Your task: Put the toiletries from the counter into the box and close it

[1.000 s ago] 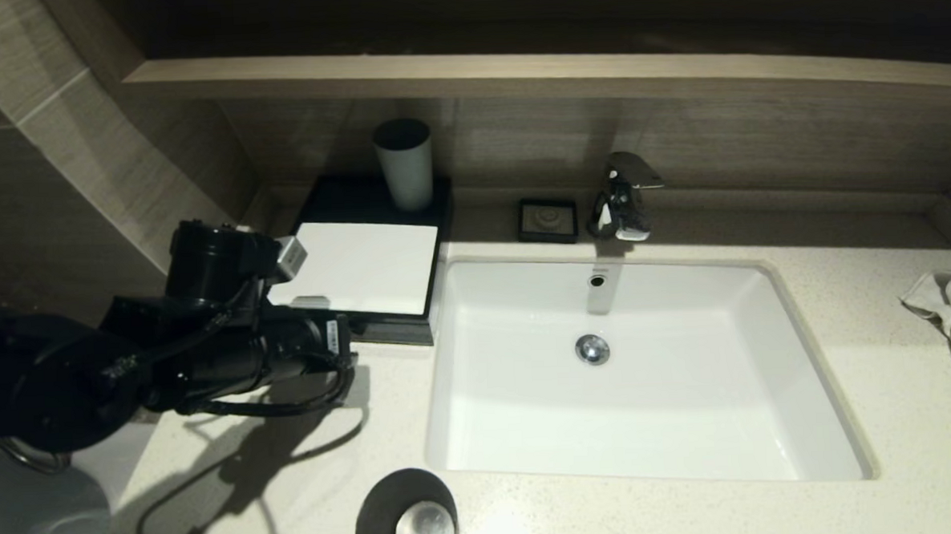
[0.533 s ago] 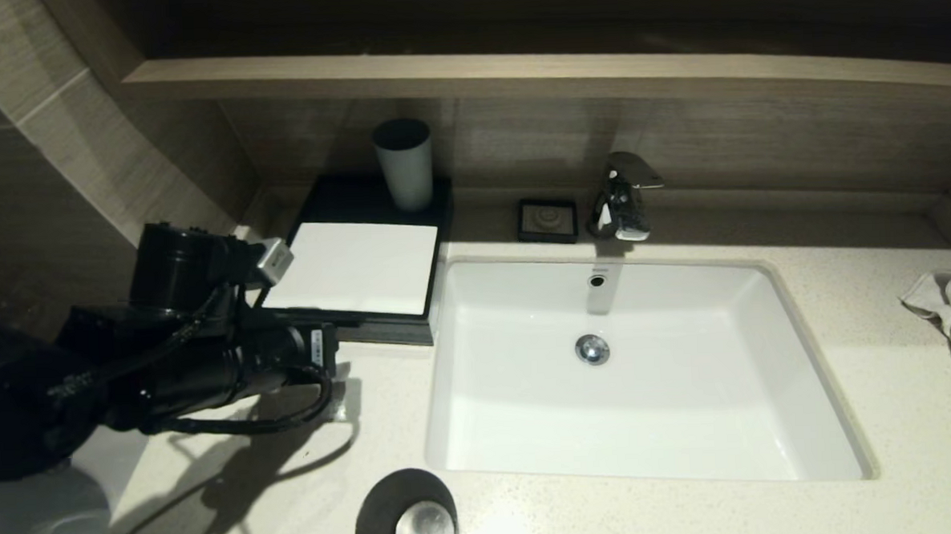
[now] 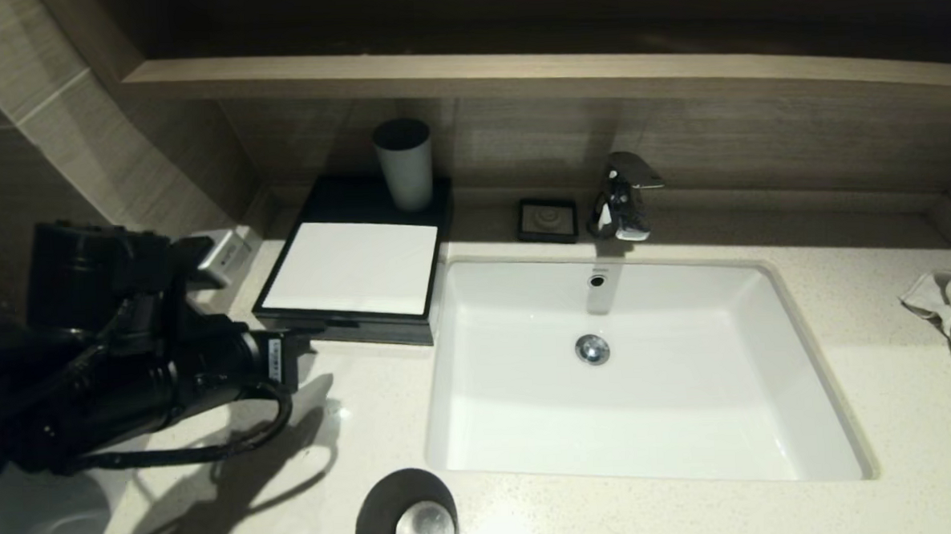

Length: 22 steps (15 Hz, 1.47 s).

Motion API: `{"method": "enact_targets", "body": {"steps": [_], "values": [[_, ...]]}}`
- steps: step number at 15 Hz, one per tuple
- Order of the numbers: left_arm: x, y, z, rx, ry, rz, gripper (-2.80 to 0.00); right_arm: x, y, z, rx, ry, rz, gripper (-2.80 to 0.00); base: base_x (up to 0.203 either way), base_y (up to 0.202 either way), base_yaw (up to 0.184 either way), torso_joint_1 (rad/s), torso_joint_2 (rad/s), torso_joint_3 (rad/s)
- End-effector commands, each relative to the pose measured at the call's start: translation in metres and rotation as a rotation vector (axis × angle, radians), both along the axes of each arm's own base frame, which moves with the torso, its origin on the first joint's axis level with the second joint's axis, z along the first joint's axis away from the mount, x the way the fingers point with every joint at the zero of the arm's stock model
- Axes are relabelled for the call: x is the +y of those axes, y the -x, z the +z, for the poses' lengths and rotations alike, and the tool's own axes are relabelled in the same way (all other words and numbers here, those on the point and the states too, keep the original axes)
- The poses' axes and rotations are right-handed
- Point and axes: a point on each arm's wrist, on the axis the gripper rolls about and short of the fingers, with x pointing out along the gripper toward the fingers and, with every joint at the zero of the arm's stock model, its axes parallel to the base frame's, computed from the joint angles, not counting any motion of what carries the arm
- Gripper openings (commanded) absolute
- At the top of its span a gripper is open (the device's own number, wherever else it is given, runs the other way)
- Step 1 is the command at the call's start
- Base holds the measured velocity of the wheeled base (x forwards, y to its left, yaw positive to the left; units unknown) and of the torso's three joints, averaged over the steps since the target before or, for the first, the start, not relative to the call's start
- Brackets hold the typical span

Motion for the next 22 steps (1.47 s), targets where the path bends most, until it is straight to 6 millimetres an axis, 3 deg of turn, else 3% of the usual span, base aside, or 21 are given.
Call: {"method": "enact_targets", "body": {"steps": [1,7,12,15,22], "values": [[0.009,0.022,0.017,-0.061,0.023,0.0,-2.8,0.0,0.0,0.0,0.002,-0.001,0.0,-2.8,0.0,0.0,0.0,0.0,0.0,0.0],[0.021,0.06,0.041,0.018,-0.008,-0.027,-2.8,0.0,0.0,0.0,0.002,-0.001,0.0,-2.8,0.0,0.0,0.0,0.0,0.0,0.0],[0.014,0.086,0.058,0.075,-0.029,-0.143,-2.8,0.0,0.0,0.0,0.002,-0.001,0.0,-2.8,0.0,0.0,0.0,0.0,0.0,0.0],[0.005,0.093,0.062,0.116,-0.051,-0.218,-2.8,0.0,0.0,0.0,0.0,-0.001,0.0,-2.8,0.0,0.0,0.0,0.0,0.0,0.0],[-0.027,0.084,0.057,0.253,-0.14,-0.338,-2.8,0.0,0.0,0.0,0.0,-0.001,0.0,-2.8,0.0,0.0,0.0,0.0,0.0,0.0]]}}
